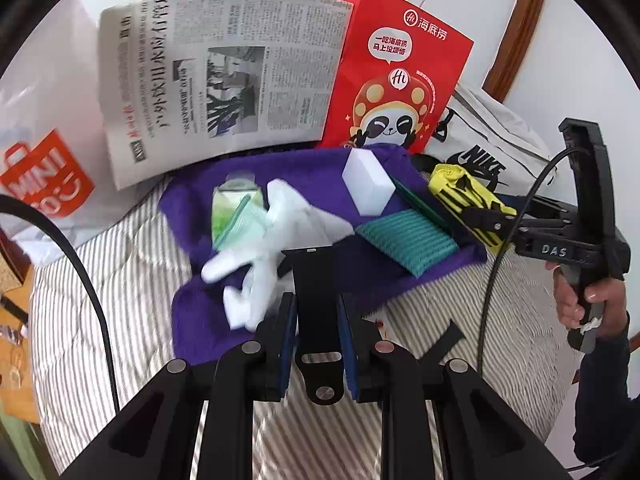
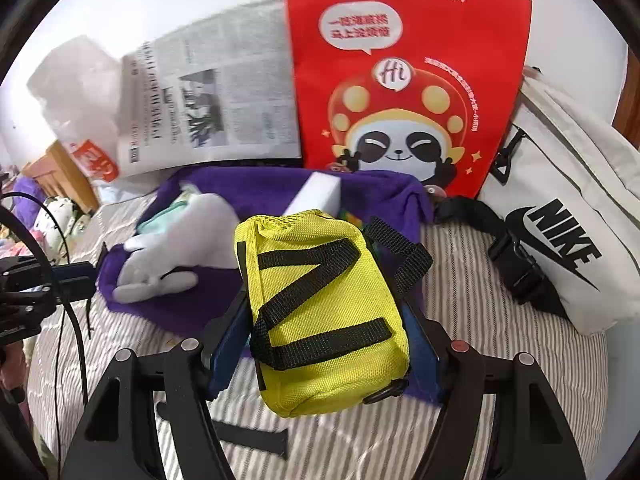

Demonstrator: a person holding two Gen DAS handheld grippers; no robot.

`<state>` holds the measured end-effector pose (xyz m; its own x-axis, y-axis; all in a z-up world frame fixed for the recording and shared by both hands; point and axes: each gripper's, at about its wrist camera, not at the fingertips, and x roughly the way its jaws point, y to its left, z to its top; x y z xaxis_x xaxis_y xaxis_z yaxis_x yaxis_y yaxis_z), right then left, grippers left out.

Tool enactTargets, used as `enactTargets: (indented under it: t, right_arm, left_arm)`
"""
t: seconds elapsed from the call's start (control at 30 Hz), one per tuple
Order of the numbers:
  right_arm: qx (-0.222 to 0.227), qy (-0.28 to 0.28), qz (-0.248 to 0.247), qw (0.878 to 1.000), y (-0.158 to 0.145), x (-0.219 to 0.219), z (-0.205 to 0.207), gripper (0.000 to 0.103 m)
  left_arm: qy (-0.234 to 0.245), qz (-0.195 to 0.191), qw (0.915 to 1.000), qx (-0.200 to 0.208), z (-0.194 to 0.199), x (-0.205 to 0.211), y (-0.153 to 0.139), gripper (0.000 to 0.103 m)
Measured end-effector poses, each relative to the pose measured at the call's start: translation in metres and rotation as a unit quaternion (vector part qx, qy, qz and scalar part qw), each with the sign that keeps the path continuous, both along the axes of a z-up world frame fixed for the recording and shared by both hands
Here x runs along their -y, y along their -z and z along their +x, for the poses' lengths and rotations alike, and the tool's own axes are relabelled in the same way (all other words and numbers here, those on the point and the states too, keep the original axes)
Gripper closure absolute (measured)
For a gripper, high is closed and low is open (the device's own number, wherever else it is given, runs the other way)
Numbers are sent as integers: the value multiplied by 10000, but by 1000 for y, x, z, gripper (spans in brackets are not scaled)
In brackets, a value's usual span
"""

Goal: Organize soft objects
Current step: 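Carry the yellow pouch with the right gripper while the left gripper carries the strap over the towel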

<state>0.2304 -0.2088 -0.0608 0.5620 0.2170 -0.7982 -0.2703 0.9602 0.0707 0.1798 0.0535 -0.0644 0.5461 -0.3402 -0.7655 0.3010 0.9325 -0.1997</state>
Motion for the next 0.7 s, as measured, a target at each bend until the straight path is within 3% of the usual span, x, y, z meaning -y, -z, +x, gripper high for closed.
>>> enactTargets:
  t: [0.7]
  right_arm:
    - [-485, 403, -143, 9979, 49, 12, 54, 32]
  left_arm:
    - [241, -132, 9995, -178, 85, 33, 10, 83]
